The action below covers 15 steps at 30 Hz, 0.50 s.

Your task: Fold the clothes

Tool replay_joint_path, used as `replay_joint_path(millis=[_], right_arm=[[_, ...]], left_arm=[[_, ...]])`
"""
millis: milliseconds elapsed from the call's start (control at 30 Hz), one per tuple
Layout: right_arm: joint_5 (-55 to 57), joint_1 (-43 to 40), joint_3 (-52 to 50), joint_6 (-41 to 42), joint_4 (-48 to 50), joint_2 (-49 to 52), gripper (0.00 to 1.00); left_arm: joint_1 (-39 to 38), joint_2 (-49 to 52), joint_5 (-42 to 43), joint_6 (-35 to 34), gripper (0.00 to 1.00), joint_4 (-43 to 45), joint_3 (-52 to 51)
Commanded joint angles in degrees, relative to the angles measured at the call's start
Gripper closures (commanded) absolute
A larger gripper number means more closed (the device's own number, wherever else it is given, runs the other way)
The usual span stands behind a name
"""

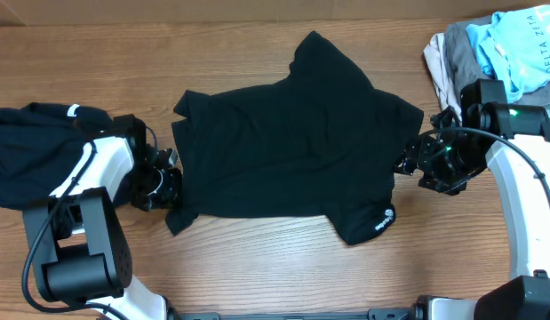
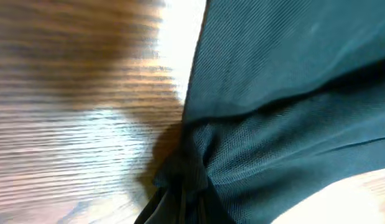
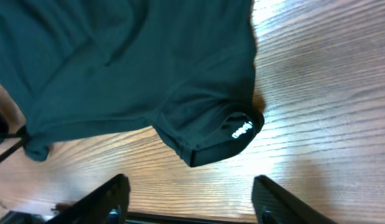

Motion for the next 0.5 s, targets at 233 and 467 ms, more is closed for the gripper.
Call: replay_joint_path(millis=[233, 467], right_arm=[[6.32, -0.11, -5.20, 2.97, 4.11, -0.79, 0.34], [0.68, -0.11, -18.73, 3.23, 13.03, -0.79, 0.34]], left_arm=[[0.31, -14.60, -0.68, -2.27, 0.96, -1.36, 5.81], [0.28, -16.61, -0.44, -3.74, 0.96, -1.18, 5.81]])
